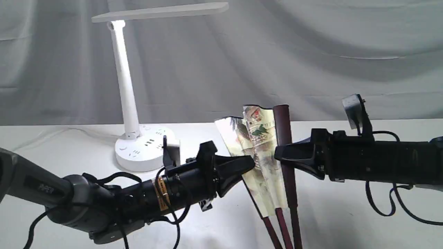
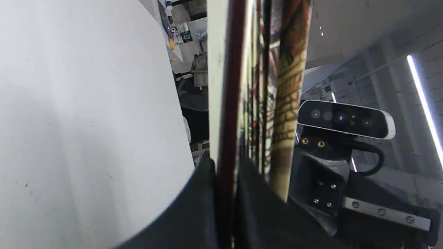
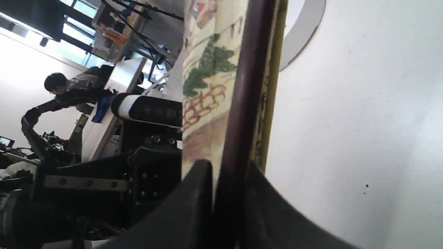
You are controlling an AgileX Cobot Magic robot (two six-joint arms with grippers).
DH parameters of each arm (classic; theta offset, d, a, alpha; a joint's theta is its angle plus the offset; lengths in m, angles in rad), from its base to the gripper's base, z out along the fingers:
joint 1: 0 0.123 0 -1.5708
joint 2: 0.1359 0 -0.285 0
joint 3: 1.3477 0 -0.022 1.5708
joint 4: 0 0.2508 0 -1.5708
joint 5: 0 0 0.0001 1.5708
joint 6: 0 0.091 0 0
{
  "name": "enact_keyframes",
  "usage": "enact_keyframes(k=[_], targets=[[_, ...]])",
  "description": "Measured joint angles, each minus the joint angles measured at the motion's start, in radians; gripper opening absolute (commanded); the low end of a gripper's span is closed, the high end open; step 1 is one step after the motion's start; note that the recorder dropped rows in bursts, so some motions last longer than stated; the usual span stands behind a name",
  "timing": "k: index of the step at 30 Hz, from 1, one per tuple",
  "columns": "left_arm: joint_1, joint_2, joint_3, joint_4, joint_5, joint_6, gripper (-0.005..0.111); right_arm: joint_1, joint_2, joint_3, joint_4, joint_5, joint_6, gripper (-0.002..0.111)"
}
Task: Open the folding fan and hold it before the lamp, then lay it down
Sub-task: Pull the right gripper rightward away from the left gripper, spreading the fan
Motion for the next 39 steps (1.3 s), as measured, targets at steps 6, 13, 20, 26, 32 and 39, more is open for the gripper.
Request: enact_keyframes(k=[6,13,20,26,32,39], targets=[[0.016,0.000,0.000,0.014,0.000,0.000,0.000,0.000,0.000,0.000,0.014,-0.015,0.000,0.000],[0.016,0.002,0.000,-0.034,0.000,0.000,0.000,0.000,0.000,-0.028,0.019,-0.021,0.029,0.000],[0.016,0.002,0.000,-0.095,0.000,0.002,0.000,0.000,0.000,-0.062,0.021,-0.043,0.059,0.000],[0.016,0.002,0.000,-0.131,0.012,0.008,0.000,0.000,-0.004,-0.062,0.027,-0.098,0.069,0.000],[0.016,0.008,0.000,-0.189,0.014,0.012,0.000,0.000,-0.004,-0.093,0.028,-0.124,0.076,0.000],[0.016,0.010,0.000,-0.229,0.016,0.016,0.000,0.000,-0.004,-0.108,0.028,-0.171,0.104,0.000]])
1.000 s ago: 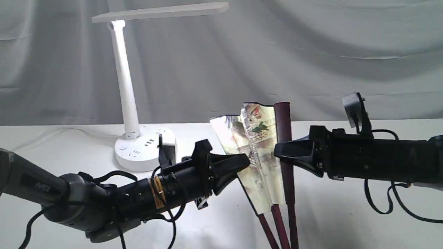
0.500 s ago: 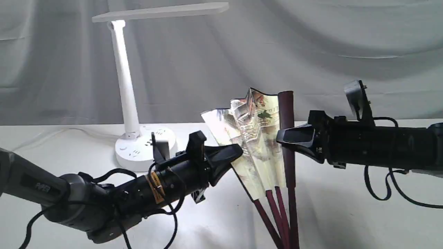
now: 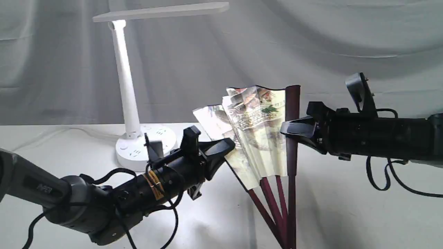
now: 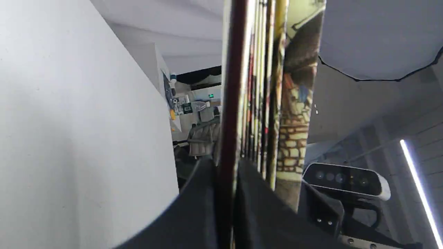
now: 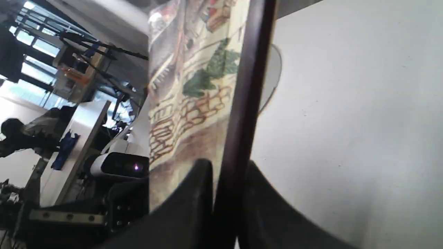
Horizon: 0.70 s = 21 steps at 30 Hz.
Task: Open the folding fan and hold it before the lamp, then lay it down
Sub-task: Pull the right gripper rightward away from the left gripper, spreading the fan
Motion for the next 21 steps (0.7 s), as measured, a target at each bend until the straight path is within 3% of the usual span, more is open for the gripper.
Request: enact_keyframes(k=[21], targets=[[-0.006,0.000,0.000,-0.150,0.013,-0.049,0.000,-0.158,-0.002,0.000,0.000,0.001,0.097,0.000]])
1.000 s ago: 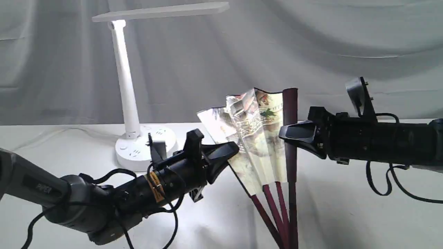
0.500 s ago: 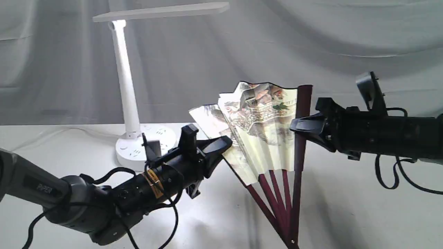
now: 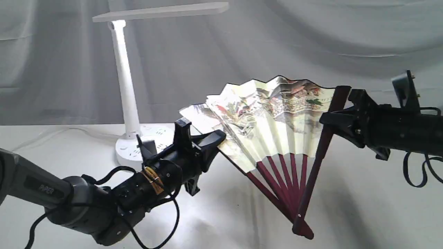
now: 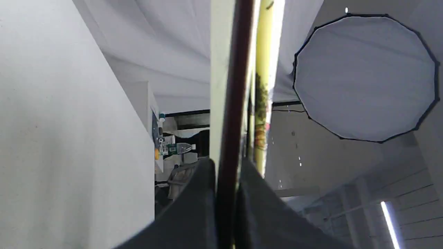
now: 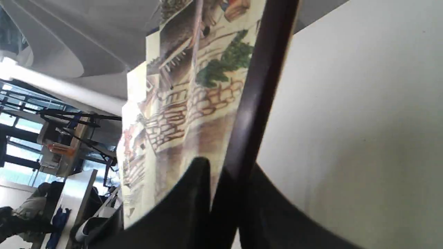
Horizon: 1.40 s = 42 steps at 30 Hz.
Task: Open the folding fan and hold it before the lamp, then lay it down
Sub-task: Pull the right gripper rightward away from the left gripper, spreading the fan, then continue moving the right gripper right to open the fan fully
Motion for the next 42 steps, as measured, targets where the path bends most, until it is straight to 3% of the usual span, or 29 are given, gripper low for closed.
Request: enact_keyframes(k=[15,32,42], targets=[[-0.062,0.000,0.000,-0.177,0.008,-0.004,0.000,-0.091,0.000,0.000,0.000,0.025,0.044,0.000],[-0.064,0.000,0.000,-0.271,0.009,0.006,0.000,-0.222,0.005,0.004,0.000,0.054,0.106,0.000],[-0.066,0.000,0.000,-0.284,0.024,0.014,0.000,-0.314,0.106,0.005,0.000,0.181,0.134,0.000]])
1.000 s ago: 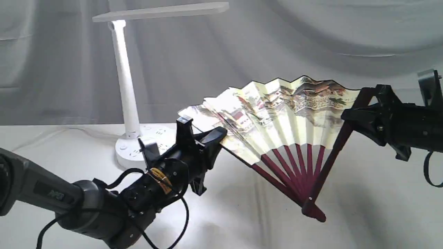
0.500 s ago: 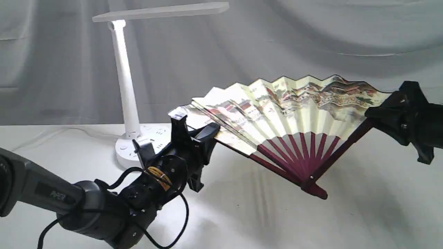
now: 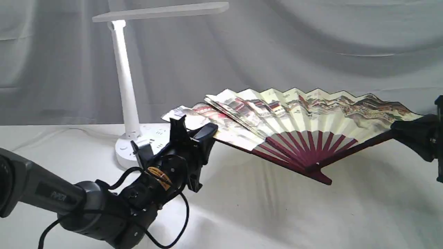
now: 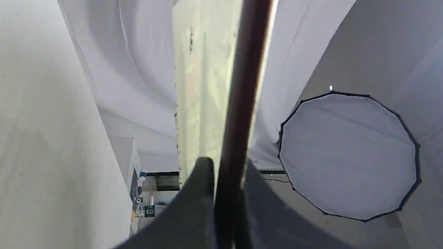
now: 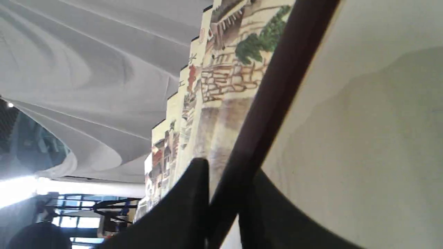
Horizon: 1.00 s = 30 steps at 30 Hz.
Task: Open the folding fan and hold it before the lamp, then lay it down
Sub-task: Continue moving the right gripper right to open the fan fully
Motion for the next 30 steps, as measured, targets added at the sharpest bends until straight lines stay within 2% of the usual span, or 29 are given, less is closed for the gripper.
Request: enact_keyframes(k=[17,30], targets=[[-0.004,0.006,0.000,0.009,0.006,0.000,0.000,-0.100,0.019,0.003,-0.016,0.063,-0.006,0.000],[-0.008,0.006,0.000,0.007,0.006,0.000,0.000,-0.120,0.019,0.005,-0.022,0.067,-0.006,0.000]])
